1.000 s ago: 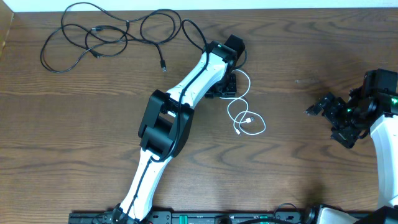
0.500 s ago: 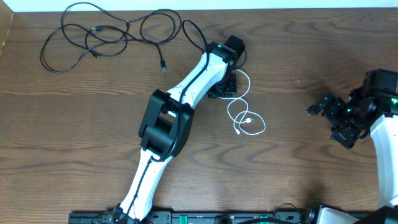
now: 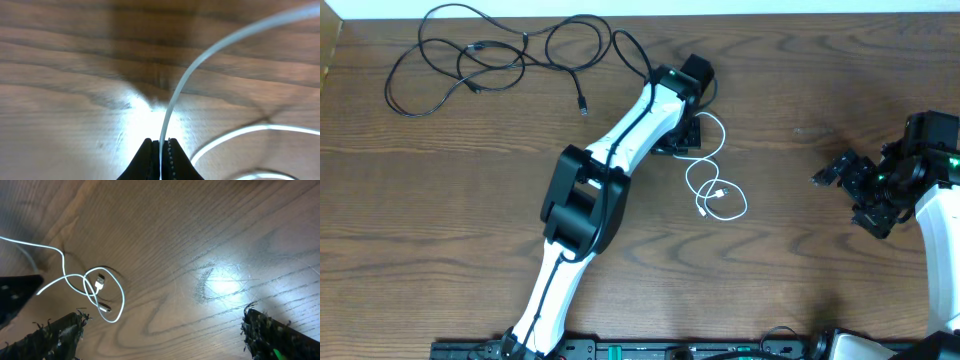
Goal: Untangle cables
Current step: 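Grasp the white cable with the left gripper and lift it, then carry the white cable to the front left and release it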
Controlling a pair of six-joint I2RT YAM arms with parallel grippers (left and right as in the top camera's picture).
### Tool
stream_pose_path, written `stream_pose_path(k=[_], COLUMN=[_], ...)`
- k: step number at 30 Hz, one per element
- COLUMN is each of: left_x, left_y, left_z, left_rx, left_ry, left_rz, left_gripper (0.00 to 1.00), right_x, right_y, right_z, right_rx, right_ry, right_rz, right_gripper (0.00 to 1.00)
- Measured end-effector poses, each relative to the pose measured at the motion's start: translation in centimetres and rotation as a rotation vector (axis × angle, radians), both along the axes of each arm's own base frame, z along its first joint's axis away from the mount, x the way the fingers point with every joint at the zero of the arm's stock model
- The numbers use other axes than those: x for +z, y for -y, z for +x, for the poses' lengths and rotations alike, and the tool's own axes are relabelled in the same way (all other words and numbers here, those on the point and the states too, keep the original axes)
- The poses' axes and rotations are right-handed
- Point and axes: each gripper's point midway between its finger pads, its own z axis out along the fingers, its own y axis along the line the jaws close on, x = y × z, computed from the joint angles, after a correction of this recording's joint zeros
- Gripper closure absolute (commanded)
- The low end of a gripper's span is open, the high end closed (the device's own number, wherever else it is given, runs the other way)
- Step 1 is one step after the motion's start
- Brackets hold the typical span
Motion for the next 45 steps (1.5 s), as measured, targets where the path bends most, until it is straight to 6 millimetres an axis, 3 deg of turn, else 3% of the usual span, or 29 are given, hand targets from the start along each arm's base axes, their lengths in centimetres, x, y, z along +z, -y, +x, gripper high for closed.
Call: stream_pose_path(k=[3, 8, 13, 18, 24, 29, 36, 42, 45], left_x=[2.9, 10.5, 17.6, 21.3, 22.5, 22.1, 22.1, 22.1, 22.1], left_y=[0.0, -1.7, -7.2, -13.7, -18.8, -21.0, -24.1, -29.9, -34.4], left_z=[0.6, 2.0, 3.1, 2.0, -0.5, -1.7, -1.5, -1.6, -2.2], left_rx=[0.000, 0.043, 0.153, 0.279, 0.385, 0.436, 0.515, 0.665, 0.784], left_ry=[0.054, 0.196, 0.317, 0.338, 0.284, 0.230, 0.229, 0.237, 0.248], left_rz=[-0.031, -0.112, -0.160, -0.144, -0.104, -0.077, -0.067, -0.051, -0.023], left_gripper=[0.93, 0.93, 0.93, 0.93, 0.92, 0.93, 0.92, 0.93, 0.93], right_x=[0.0, 0.0, 0.0, 0.0, 0.1, 0.1, 0.1, 0.1, 0.1], right_y=[0.0, 0.0, 0.0, 0.0, 0.1, 0.1, 0.1, 0.1, 0.1], right_z=[0.0, 0.0, 0.0, 0.1, 0.5, 0.5, 0.5, 0.5, 0.5], right_rx=[0.004, 0.005, 0.005, 0.008, 0.008, 0.008, 0.008, 0.008, 0.008], right_ry=[0.000, 0.001, 0.001, 0.008, 0.021, 0.023, 0.022, 0.022, 0.023], right_rz=[-0.001, -0.001, -0.001, -0.003, -0.007, -0.008, -0.008, -0.008, -0.008], right_gripper=[0.01, 0.01, 0.01, 0.01, 0.01, 0.01, 0.01, 0.01, 0.01])
